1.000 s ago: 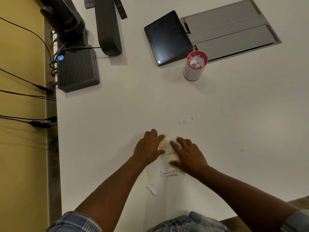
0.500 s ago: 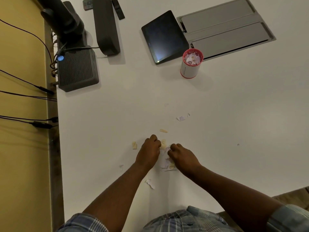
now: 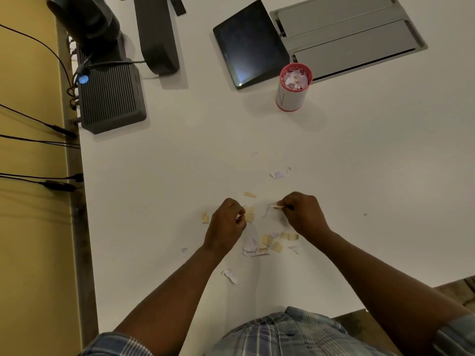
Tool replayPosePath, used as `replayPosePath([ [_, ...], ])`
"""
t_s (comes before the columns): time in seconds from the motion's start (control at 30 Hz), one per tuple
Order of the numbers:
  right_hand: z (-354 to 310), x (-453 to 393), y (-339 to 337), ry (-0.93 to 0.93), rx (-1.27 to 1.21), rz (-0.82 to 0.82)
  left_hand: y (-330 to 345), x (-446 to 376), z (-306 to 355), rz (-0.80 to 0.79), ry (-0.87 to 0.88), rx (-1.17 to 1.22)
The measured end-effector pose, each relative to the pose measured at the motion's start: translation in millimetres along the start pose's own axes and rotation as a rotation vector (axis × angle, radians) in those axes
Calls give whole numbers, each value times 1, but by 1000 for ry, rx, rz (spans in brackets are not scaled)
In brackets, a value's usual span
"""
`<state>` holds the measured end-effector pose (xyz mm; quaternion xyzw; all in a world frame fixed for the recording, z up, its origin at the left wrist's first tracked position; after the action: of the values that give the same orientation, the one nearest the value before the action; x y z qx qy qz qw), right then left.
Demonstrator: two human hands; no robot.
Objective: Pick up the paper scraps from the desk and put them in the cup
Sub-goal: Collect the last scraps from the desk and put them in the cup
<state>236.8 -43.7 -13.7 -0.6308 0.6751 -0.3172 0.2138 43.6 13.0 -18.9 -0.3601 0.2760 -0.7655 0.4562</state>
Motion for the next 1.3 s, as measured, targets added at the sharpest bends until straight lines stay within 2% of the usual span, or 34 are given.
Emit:
replayPosePath([
  [0.2, -2, 16, 22, -150, 233, -269, 11, 9, -1, -95, 32, -92],
  [0.33, -1, 27, 23, -72, 323, -150, 11, 14, -1, 13, 43, -357],
  [0.4, 1, 30, 27, 23, 315, -138, 16, 14, -3, -15, -5, -447],
  [0.47, -3, 33, 36, 41, 358, -224, 26, 14, -1, -71, -19, -525],
  [0.53, -16, 36, 48, -84, 480, -343, 37, 16, 6, -107, 16, -586],
  [0.6, -26, 41, 58, -202, 538, -429, 44, 22, 10, -125, 44, -582],
  [0.67, -28, 46, 63, -243, 551, -471, 46, 29, 9, -122, 47, -528],
  [0.8, -33, 47, 64, -300, 523, -460, 46, 35, 4, -115, 8, -423],
  [1.0, -36, 43, 61, -351, 458, -401, 39, 30, 5, -63, 50, -365],
  [1.07, -31, 35, 60, -309, 450, -386, 37, 23, 5, -67, 35, -320],
  [1.13, -24, 22, 54, -177, 363, -323, 33, 15, 4, -65, -36, -222],
  [1.23, -2, -1, 28, 180, -2, -140, 15, -3, -2, -6, -232, 0],
  [1.3, 13, -13, 10, 325, -188, -70, -1, -20, 0, 35, -282, 82],
])
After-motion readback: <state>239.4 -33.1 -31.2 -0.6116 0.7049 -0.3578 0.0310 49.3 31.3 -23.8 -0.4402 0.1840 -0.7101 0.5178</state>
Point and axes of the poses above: each hand's wrist, its own x-axis away from the middle knuckle, its own y-axis out of the palm, z = x × y, the point moved 6 cm from there along -x, towards the middle knuckle, and after that the axes turned 13 degrees about -y, right-handed, at the moved point
